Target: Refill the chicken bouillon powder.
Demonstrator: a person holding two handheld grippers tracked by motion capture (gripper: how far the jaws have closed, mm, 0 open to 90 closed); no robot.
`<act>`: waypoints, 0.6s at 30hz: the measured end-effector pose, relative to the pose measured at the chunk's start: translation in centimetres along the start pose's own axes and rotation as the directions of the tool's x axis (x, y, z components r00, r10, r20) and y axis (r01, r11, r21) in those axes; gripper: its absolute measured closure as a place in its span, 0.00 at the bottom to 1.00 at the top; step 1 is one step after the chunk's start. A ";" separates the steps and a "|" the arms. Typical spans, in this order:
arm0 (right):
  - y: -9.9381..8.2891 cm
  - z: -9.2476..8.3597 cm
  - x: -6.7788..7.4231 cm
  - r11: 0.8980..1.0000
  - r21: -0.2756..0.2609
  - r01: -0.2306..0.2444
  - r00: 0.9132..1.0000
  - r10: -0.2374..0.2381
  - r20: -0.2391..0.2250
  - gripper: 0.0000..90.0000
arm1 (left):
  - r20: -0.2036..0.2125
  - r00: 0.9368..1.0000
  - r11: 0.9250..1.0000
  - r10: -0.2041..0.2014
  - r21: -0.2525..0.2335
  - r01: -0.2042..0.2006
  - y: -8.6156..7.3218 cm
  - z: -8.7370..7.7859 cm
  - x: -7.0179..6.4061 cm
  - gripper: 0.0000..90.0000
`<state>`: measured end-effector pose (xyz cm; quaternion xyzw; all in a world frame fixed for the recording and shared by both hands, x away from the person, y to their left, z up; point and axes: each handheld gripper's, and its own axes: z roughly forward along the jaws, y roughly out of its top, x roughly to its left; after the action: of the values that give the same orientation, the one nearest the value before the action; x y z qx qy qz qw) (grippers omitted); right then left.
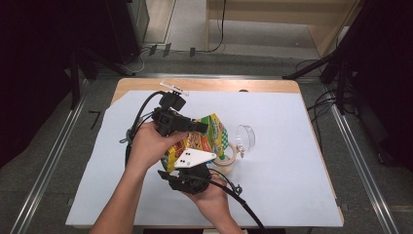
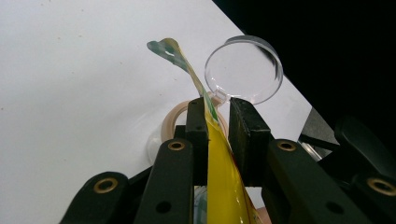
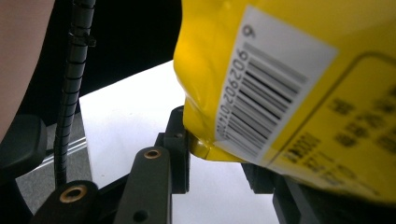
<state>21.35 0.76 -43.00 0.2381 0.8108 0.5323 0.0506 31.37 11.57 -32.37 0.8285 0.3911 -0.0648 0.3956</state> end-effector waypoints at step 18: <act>-0.1 -0.1 0.0 1.000 -0.003 -0.001 1.000 0.001 -0.001 0.76 | 0.004 1.000 1.000 -0.005 0.009 0.005 0.0 0.1 0.1 0.87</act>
<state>21.25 0.70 -43.07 0.2384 0.8097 0.5338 0.0505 31.43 11.54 -32.45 0.8291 0.3920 -0.0691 0.3927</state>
